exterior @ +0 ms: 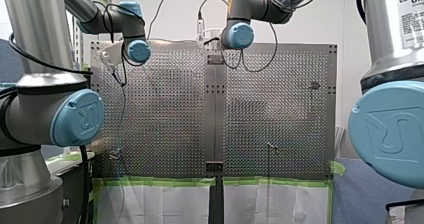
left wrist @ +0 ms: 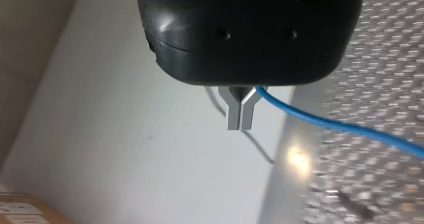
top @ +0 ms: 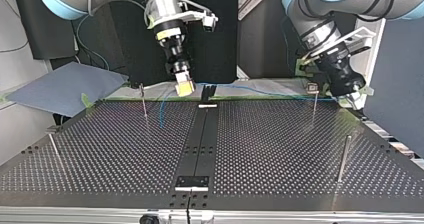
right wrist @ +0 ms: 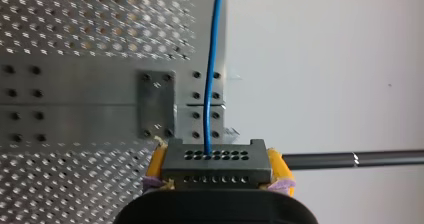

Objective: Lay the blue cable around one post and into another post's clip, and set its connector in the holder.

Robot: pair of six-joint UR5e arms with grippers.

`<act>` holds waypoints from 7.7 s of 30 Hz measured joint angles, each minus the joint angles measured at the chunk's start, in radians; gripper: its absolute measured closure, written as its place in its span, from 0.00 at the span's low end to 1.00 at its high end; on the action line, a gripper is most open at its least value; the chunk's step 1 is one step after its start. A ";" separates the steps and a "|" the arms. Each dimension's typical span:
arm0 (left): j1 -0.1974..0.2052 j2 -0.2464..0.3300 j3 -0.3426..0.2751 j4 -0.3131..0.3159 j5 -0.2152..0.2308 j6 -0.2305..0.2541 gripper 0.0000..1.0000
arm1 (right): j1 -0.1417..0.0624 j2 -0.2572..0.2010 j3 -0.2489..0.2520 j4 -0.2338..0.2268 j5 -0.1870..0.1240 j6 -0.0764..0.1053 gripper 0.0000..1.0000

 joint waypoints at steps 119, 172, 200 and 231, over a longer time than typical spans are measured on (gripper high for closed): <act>0.428 -0.424 0.353 -0.136 0.618 -0.228 1.00 | 0.040 0.506 -0.587 0.054 -0.058 0.068 1.00; 0.340 -0.463 0.271 -0.138 0.559 -0.237 0.27 | 0.041 0.576 -0.574 0.157 0.002 0.092 1.00; 0.324 -0.468 0.262 -0.140 0.474 -0.239 0.00 | 0.019 0.577 -0.421 0.056 0.016 0.099 1.00; 0.316 -0.500 0.258 -0.135 0.496 -0.245 0.00 | -0.115 0.576 -0.152 -0.190 0.090 0.137 1.00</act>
